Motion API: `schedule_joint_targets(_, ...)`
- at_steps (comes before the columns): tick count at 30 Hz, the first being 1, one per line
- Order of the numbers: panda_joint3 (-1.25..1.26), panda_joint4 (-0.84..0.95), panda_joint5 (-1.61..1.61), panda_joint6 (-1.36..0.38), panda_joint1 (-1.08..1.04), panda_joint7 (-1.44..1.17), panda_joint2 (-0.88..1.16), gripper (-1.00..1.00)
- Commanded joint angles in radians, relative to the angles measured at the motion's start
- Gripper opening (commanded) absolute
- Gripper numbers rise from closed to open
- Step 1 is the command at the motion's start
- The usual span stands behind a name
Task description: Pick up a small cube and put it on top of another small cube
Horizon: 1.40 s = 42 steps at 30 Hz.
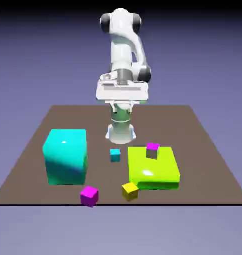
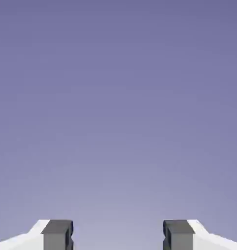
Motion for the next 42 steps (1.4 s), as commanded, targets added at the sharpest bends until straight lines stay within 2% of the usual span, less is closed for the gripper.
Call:
schedule_joint_targets(1, -0.011, 0.027, -0.016, -0.029, 0.01, -0.02, 0.036, 0.0)
schedule_joint_targets(33, -0.361, 0.89, -0.514, -0.956, 0.338, -0.662, 1.196, 0.0)
schedule_joint_targets(35, -0.362, 0.894, -0.516, -0.959, 0.339, -0.664, 1.2, 0.0)
schedule_joint_targets(38, -0.373, 0.866, -0.54, -0.829, 0.293, -0.633, 1.293, 0.0)
schedule_joint_targets(39, -0.373, 0.866, -0.54, -0.829, 0.293, -0.633, 1.293, -1.0)
schedule_joint_targets(42, -0.365, 0.884, -0.524, -0.916, 0.324, -0.654, 1.231, -1.0)
